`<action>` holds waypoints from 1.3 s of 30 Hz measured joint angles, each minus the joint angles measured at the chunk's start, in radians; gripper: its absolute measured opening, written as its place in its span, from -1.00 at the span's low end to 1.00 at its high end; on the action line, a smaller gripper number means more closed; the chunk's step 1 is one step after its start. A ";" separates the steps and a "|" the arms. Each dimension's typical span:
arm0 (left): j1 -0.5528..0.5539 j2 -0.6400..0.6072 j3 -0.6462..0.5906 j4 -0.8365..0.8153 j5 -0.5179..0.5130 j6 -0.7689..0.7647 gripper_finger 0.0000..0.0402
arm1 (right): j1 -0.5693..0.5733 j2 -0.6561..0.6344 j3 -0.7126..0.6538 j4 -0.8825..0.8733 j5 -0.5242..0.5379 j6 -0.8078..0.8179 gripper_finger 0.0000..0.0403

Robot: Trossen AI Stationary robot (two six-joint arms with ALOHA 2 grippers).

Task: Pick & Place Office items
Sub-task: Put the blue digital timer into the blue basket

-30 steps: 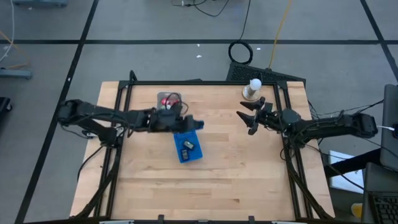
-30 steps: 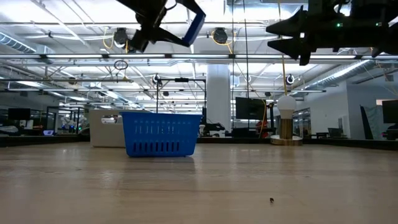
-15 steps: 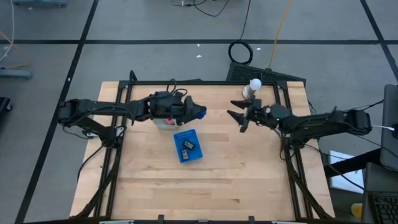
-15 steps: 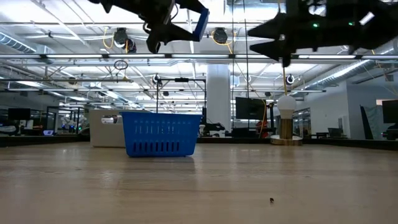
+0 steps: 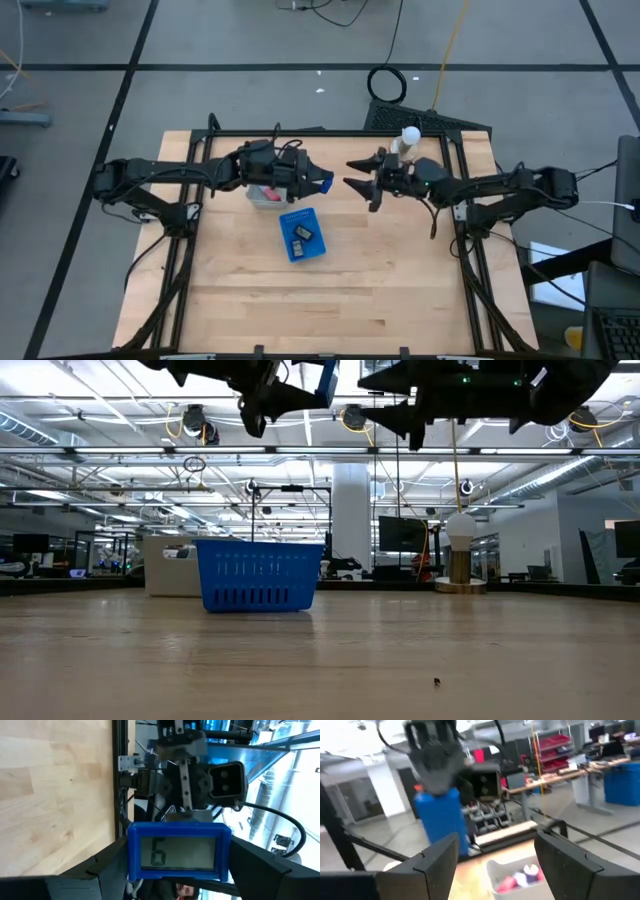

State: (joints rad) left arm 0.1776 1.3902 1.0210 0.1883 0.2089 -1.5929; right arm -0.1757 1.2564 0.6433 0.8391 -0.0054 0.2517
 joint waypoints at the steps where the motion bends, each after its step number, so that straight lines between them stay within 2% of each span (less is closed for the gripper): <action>1: 0.000 0.000 0.000 0.000 0.000 0.000 0.39 | 0.000 0.000 0.001 0.016 -0.005 0.004 0.25; 6: 0.014 0.000 0.000 0.002 0.000 -0.009 0.39 | 0.000 0.000 0.002 0.033 -0.052 0.035 0.25; 25: 0.028 0.000 0.000 0.050 -0.040 -0.047 0.39 | 0.000 0.000 0.002 0.077 -0.071 0.072 0.26; 30: 0.034 0.031 0.001 0.059 -0.025 -0.066 0.39 | 0.000 0.019 0.001 0.073 -0.100 0.095 0.39; 39: 0.034 0.110 0.001 0.210 0.020 -0.126 0.39 | 0.000 0.020 0.001 0.069 -0.099 0.070 0.64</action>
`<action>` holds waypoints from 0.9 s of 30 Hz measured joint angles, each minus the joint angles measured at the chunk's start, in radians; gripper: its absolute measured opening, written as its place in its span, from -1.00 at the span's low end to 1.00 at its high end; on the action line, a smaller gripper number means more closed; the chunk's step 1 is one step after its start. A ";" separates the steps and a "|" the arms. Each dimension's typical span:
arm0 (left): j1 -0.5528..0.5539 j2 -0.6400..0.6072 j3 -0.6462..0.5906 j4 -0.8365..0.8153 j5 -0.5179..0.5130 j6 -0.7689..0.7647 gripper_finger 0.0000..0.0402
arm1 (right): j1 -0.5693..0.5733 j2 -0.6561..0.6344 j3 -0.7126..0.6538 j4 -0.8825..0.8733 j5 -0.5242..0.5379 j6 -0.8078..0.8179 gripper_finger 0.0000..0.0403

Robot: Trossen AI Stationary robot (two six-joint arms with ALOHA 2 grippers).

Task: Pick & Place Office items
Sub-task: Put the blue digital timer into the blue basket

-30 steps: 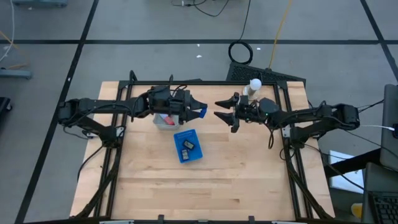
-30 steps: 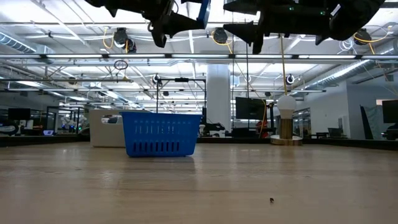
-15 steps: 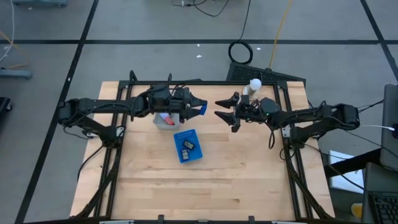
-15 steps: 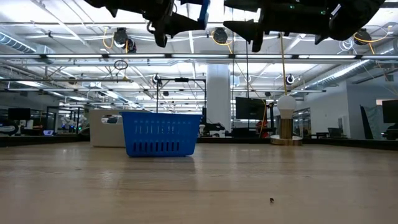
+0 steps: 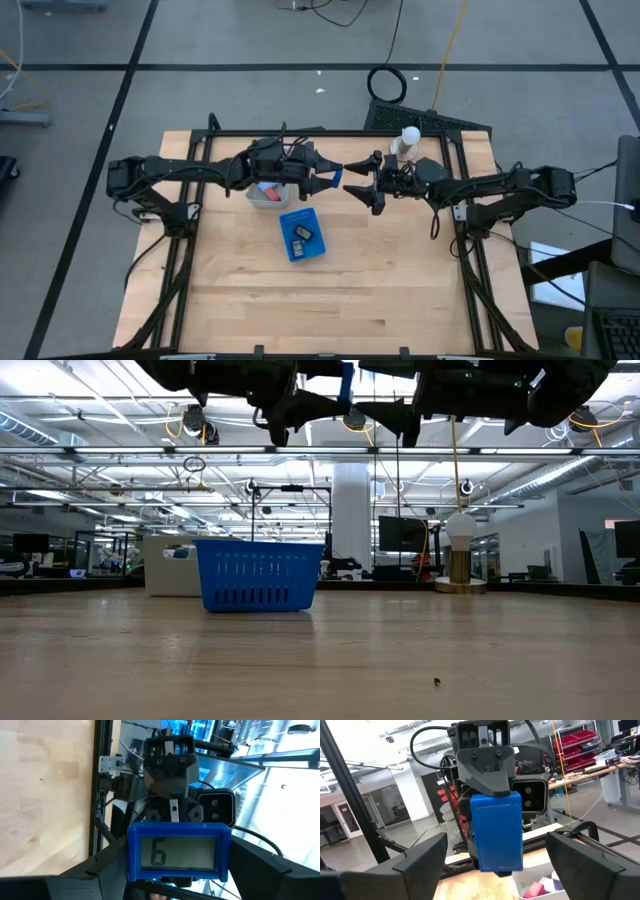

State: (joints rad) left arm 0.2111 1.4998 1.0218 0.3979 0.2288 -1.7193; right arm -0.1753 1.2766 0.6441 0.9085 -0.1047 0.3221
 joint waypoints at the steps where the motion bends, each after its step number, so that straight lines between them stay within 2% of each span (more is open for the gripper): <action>1: 0.000 0.005 0.000 0.008 0.007 -0.009 0.39 | 0.000 0.000 0.000 0.000 0.000 -0.001 0.66; 15: -0.005 0.022 0.000 0.077 -0.002 -0.050 0.39 | 0.000 0.000 0.000 0.000 0.028 -0.017 0.70; 21: -0.009 0.070 0.005 0.136 -0.005 -0.082 0.39 | 0.000 0.011 0.001 0.009 0.030 -0.016 0.70; 27: -0.018 0.147 0.059 0.181 0.043 -0.088 0.39 | 0.003 0.080 0.064 -0.001 0.024 -0.009 0.69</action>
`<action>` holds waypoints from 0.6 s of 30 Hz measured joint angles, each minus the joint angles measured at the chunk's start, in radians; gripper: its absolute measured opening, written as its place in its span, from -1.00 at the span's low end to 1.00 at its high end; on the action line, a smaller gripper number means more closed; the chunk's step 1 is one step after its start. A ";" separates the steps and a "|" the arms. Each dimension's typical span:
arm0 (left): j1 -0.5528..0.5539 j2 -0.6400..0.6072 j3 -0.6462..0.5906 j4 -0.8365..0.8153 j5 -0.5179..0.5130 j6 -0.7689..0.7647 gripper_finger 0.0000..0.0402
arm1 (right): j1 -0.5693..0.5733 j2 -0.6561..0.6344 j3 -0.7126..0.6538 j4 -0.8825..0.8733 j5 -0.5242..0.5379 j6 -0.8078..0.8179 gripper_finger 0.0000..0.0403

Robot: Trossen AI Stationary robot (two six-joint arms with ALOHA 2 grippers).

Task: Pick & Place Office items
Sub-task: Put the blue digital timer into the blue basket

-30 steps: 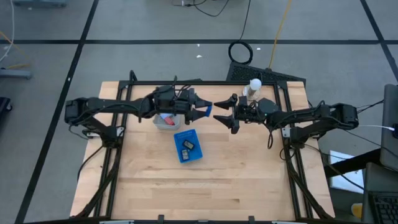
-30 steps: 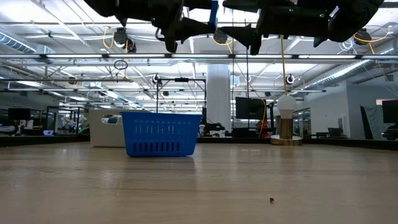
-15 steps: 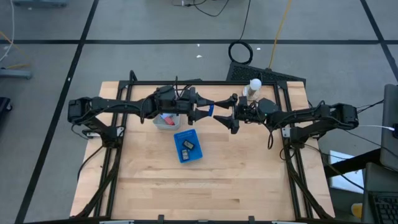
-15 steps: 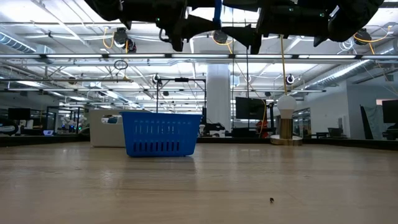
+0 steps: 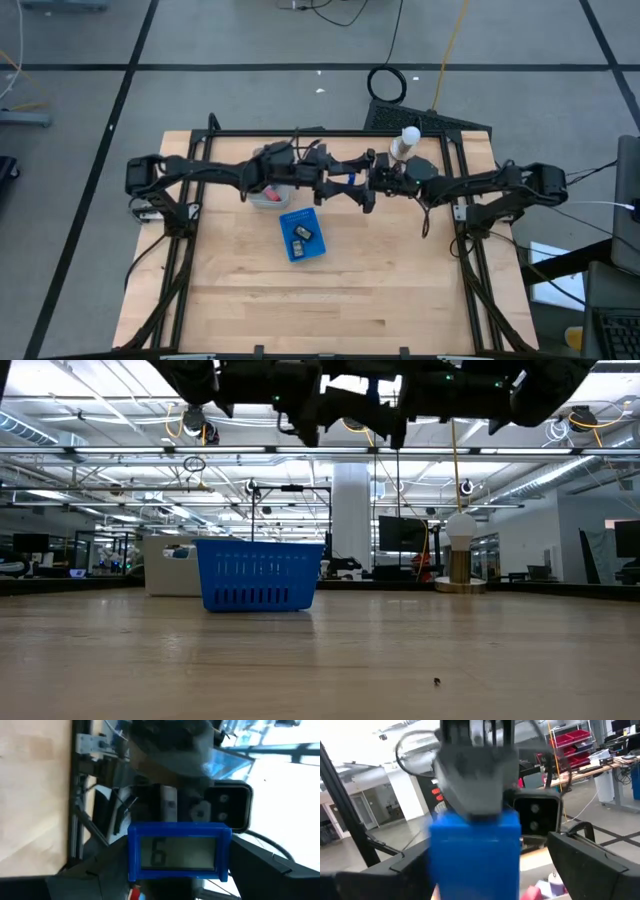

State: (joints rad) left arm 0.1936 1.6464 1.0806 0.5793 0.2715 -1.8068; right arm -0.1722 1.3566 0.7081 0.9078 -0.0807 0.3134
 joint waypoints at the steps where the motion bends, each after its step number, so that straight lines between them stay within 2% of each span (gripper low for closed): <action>1: 0.000 0.008 0.014 0.003 0.009 0.001 0.39 | 0.001 0.010 0.008 -0.007 0.000 -0.006 0.69; 13: 0.000 0.009 0.030 -0.060 0.029 0.033 0.39 | 0.011 0.028 0.018 -0.038 -0.003 -0.011 0.68; 18: 0.001 0.009 0.030 -0.091 0.038 0.056 0.39 | 0.011 0.017 0.018 -0.045 -0.004 -0.014 0.58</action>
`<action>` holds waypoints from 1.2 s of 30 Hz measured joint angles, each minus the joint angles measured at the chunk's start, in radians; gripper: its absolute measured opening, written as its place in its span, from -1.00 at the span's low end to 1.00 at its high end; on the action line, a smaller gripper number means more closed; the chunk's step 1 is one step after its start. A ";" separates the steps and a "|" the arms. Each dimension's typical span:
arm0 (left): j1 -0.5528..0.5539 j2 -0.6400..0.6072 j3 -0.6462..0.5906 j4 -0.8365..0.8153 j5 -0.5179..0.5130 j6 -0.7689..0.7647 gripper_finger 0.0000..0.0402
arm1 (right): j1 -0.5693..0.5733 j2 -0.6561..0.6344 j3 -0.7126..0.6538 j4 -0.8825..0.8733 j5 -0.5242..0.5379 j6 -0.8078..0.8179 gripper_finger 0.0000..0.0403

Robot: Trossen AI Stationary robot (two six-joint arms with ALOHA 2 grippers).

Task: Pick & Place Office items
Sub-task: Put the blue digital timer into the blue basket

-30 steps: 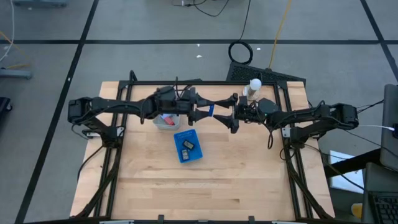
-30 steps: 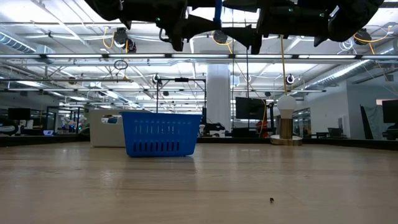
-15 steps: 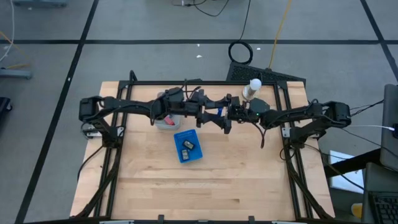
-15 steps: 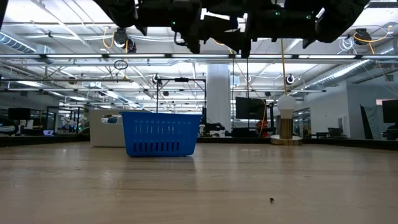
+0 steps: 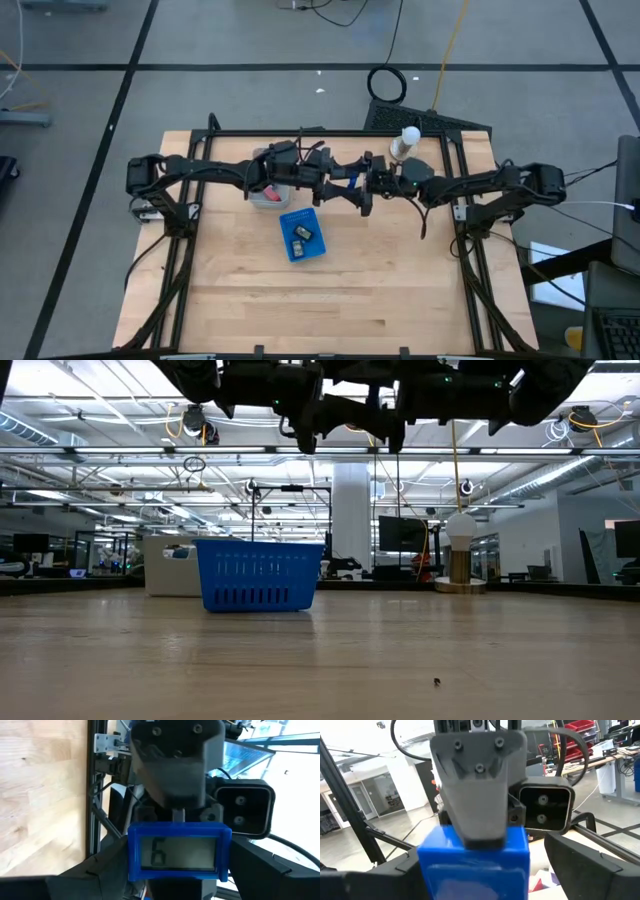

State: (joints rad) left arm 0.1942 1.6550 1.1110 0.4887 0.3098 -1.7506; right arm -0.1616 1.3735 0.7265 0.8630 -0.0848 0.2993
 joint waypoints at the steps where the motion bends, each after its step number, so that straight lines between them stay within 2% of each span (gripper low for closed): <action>1: 0.002 0.000 0.000 -0.001 0.003 0.001 0.39 | 0.000 -0.006 0.000 -0.006 -0.002 0.000 0.56; 11: 0.022 0.000 0.000 0.002 0.013 0.015 0.39 | 0.000 -0.031 0.000 -0.066 -0.025 -0.026 0.19; 21: 0.025 0.000 0.000 0.002 0.019 0.018 0.39 | -0.001 -0.045 0.000 -0.061 -0.024 -0.060 -0.29; 30: 0.037 0.000 0.000 0.001 0.038 0.029 0.39 | -0.001 -0.045 0.000 -0.066 -0.021 -0.062 -0.31; 32: 0.037 0.000 0.000 0.001 0.040 0.033 0.47 | -0.001 -0.046 0.000 -0.070 -0.021 -0.062 -0.29; 36: 0.039 0.000 -0.002 0.023 0.049 0.048 0.84 | -0.001 -0.048 0.000 -0.074 -0.024 -0.053 -0.33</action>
State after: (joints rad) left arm 0.2328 1.6554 1.1088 0.5117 0.3583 -1.7029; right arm -0.1623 1.3251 0.7261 0.7887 -0.1090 0.2464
